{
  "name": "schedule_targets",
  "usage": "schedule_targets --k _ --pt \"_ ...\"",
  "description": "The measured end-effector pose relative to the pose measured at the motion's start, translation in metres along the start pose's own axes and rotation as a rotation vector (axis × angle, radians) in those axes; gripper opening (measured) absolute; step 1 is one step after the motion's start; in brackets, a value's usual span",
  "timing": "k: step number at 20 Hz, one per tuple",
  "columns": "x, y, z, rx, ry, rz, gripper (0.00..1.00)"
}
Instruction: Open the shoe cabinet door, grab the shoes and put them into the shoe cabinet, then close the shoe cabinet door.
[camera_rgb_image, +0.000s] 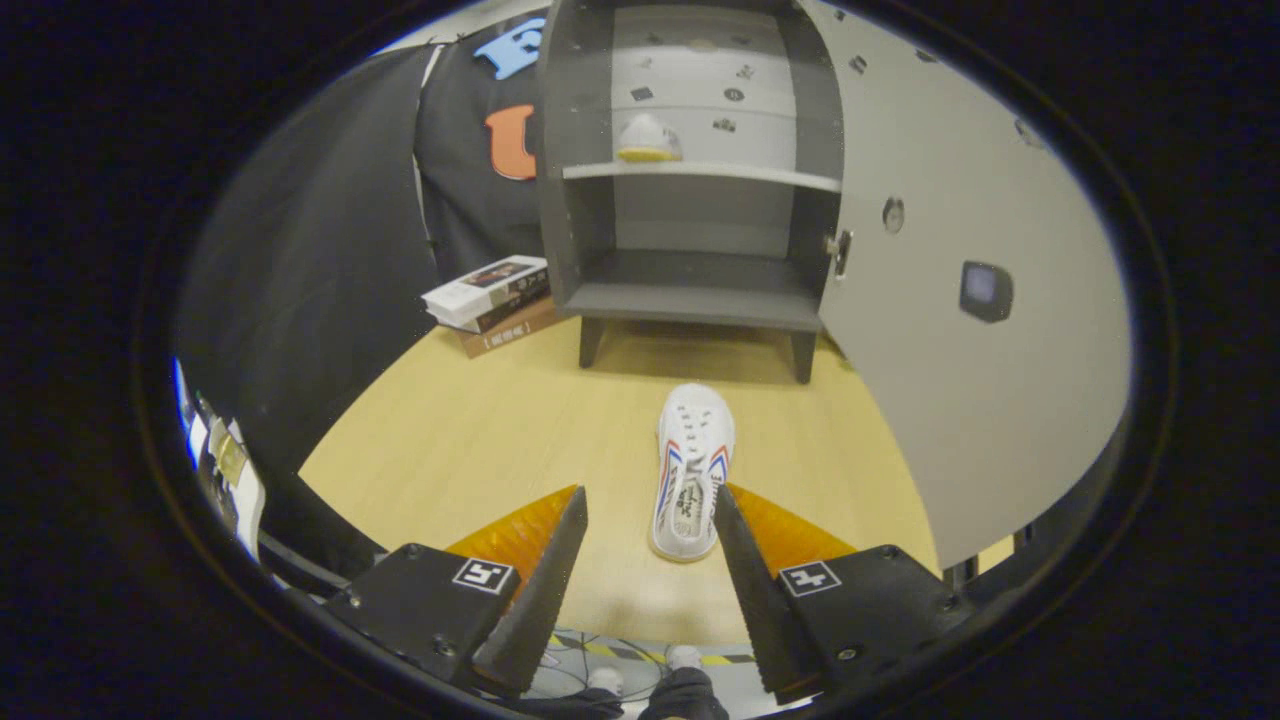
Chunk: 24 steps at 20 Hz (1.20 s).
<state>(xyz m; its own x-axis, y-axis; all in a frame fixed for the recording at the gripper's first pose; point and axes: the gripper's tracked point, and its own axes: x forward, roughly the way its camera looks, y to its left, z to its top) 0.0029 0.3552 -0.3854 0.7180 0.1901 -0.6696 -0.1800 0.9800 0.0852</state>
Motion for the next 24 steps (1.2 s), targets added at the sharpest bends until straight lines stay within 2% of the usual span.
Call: schedule_targets --k 6,9,15,18,22,24 --pt "0.072 -0.008 -0.014 0.011 0.115 0.02 0.74" --pt "0.094 0.001 -0.019 0.01 0.158 0.043 0.74" --pt "0.123 0.003 -0.026 0.03 0.195 0.018 0.74" --pt "0.133 0.002 -0.029 0.061 0.207 -0.006 0.68" --pt "0.141 -0.005 -0.028 0.102 0.195 -0.043 0.53" --pt "0.143 -0.013 -0.028 0.106 0.175 -0.077 0.38"
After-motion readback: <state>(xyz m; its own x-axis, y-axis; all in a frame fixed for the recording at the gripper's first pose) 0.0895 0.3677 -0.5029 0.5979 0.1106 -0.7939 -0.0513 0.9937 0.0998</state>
